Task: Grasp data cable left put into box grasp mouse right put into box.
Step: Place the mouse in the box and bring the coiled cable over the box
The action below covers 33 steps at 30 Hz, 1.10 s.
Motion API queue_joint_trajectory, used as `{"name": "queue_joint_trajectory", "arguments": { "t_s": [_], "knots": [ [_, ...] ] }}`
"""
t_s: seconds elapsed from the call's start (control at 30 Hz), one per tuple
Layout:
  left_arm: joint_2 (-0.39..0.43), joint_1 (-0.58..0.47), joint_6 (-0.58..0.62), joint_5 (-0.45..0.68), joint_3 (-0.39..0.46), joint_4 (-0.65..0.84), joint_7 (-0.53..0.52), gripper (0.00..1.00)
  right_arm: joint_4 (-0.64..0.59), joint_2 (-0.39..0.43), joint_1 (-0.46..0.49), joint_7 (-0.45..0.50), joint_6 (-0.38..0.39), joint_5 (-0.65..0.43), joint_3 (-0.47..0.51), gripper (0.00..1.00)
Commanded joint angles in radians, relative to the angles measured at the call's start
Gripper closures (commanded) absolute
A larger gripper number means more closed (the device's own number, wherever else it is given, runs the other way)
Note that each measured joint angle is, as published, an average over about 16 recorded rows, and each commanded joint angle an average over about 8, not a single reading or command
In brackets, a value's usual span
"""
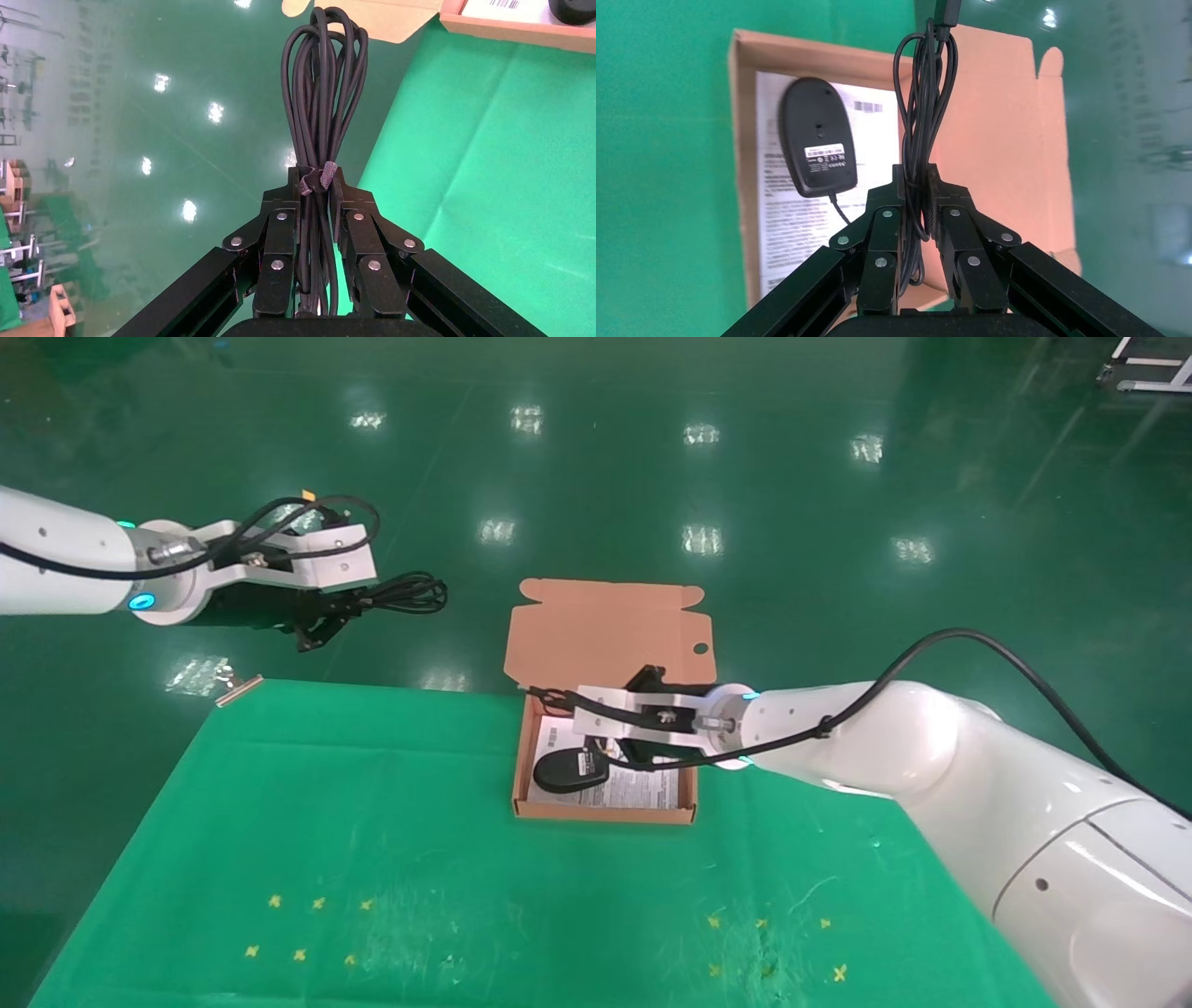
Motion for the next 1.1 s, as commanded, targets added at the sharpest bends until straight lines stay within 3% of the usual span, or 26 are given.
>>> {"name": "queue_joint_trajectory", "arguments": {
  "t_s": [0.03, 0.1, 0.13, 0.7, 0.87, 1.1],
  "knots": [
    [-0.001, 0.001, 0.000, 0.001, 0.000, -0.002, -0.002, 1.00, 0.018, 0.000, -0.001, 0.010, 0.028, -0.002, -0.031, 0.24],
    [-0.001, 0.001, 0.000, 0.001, 0.000, -0.003, -0.002, 1.00, 0.025, 0.000, -0.001, 0.011, 0.040, -0.003, -0.045, 0.02],
    [-0.001, 0.001, 0.000, 0.001, 0.000, -0.004, -0.002, 1.00, 0.027, 0.000, -0.001, 0.011, 0.043, -0.004, -0.049, 0.00],
    [0.032, 0.041, -0.028, -0.036, 0.000, 0.011, 0.048, 1.00, 0.088, 0.060, -0.005, 0.049, 0.036, 0.024, -0.042, 0.00],
    [0.083, 0.101, -0.098, -0.108, -0.015, 0.055, 0.151, 1.00, 0.120, 0.123, 0.004, 0.076, 0.039, 0.047, -0.020, 0.00],
    [0.209, 0.167, -0.232, -0.212, -0.040, 0.208, 0.392, 1.00, 0.205, 0.252, 0.026, 0.127, 0.040, 0.056, 0.001, 0.00]
  ]
}}
